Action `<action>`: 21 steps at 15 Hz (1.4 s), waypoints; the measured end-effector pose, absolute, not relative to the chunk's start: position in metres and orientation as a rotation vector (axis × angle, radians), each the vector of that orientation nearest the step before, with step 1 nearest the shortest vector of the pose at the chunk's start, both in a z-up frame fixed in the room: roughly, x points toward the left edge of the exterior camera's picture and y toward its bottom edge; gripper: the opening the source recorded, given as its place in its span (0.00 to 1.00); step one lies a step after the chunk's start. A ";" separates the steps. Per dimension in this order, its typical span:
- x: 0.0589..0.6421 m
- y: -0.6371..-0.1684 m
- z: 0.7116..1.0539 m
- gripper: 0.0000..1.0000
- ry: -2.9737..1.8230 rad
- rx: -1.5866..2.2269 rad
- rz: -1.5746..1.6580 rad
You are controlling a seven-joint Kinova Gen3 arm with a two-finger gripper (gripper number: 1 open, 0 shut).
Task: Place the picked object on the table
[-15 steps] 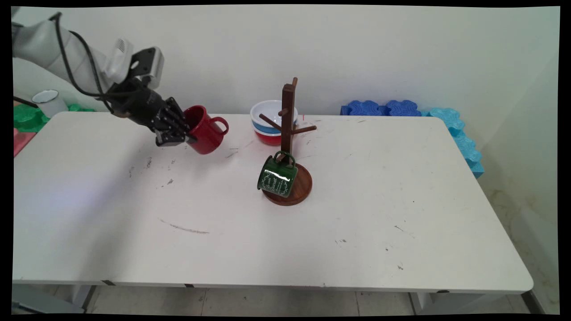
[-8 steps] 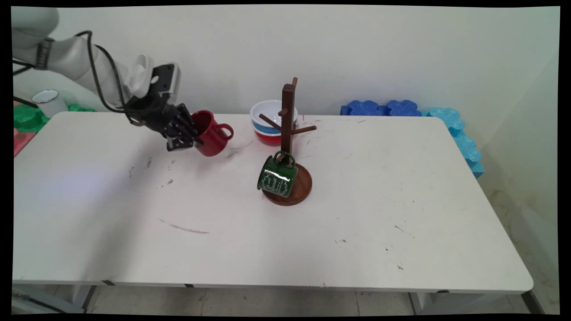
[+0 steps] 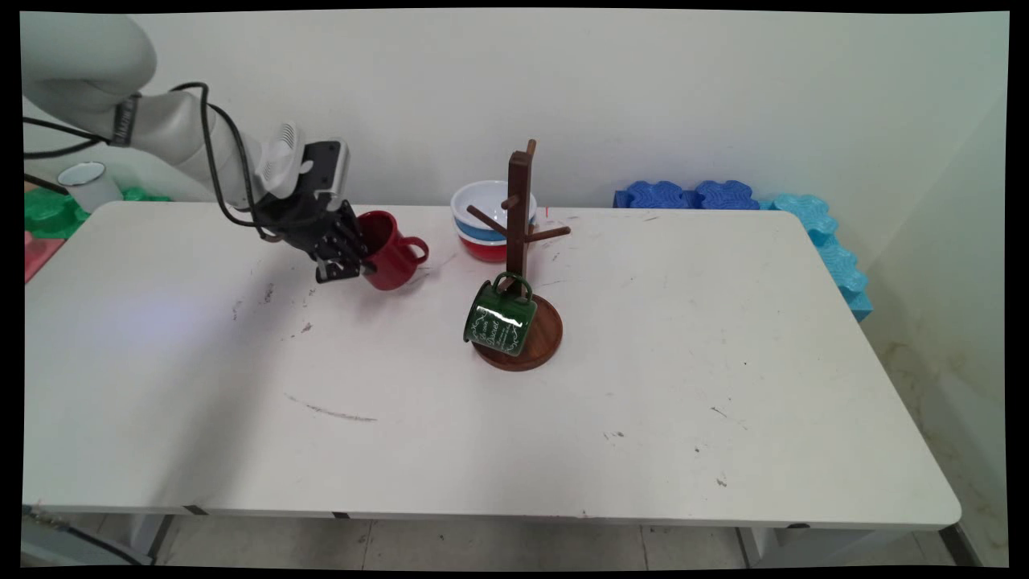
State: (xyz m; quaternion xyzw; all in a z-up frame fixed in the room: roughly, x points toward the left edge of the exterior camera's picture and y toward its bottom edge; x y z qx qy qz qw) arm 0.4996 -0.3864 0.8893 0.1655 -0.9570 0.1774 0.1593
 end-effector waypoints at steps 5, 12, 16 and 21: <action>0.494 -0.394 0.876 0.00 -2.756 0.457 0.504; 0.489 -0.402 0.863 0.00 -2.778 0.445 0.497; 0.488 -0.405 0.860 1.00 -2.783 0.441 0.495; 0.488 -0.407 0.858 1.00 -2.787 0.432 0.500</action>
